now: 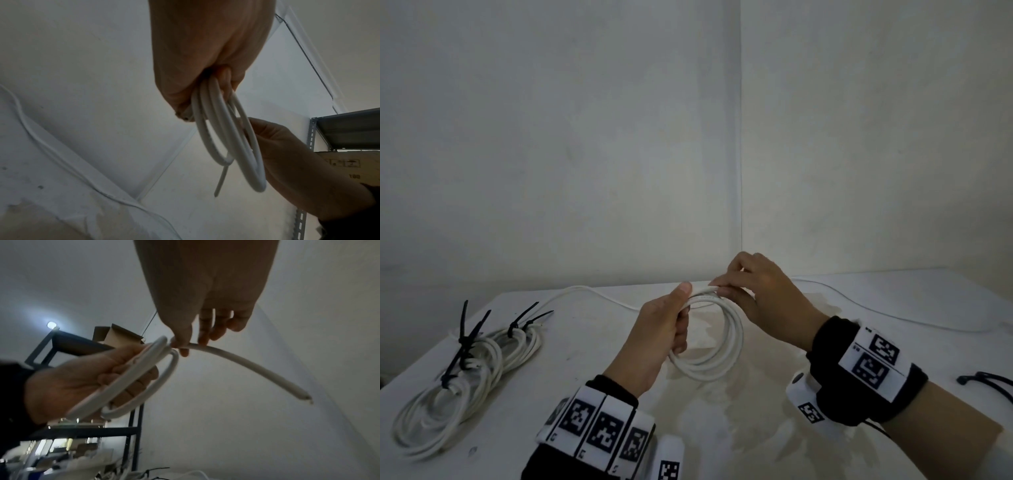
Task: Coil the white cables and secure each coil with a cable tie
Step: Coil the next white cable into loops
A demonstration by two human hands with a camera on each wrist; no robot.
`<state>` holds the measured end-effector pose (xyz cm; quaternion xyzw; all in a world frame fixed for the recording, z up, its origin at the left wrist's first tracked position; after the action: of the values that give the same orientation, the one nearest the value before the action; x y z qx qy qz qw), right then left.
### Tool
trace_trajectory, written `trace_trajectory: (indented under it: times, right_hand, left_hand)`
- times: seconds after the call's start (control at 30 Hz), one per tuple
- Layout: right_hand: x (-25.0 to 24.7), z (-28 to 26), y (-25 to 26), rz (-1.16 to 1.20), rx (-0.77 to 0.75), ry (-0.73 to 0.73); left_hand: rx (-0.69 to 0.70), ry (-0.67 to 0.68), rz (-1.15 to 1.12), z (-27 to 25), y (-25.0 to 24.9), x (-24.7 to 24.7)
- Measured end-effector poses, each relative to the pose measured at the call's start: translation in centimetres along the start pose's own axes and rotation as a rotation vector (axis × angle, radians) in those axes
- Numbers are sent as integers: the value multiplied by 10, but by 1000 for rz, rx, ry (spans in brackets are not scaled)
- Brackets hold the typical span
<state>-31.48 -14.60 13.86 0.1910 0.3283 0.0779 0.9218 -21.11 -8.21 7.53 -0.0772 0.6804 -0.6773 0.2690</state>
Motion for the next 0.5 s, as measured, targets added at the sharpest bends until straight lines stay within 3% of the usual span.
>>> trace_trajectory:
  times: [0.23,0.4,0.5]
  right_hand:
    - [10,-9,-24,408,417,-21]
    - [31,-16,-21,622,474,133]
    - [31,-18,-27,710,512,40]
  left_hand:
    - [-5,-25,-12,3,-2,0]
    - [-3,-33,-5,2,-4,-2]
    - [-5,-29,-22,2,-5,0]
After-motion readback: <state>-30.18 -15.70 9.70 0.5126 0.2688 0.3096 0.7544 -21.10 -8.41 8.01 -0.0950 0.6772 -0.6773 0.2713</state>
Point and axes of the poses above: each hand's wrist, its own z-axis towards the middle knuckle, its own x-axis out of the palm, y = z × x, the point moved 10 cm from there along z, towards the middle knuckle, and after that the axes turned 14 degrees about z, right-handed, at the moved point
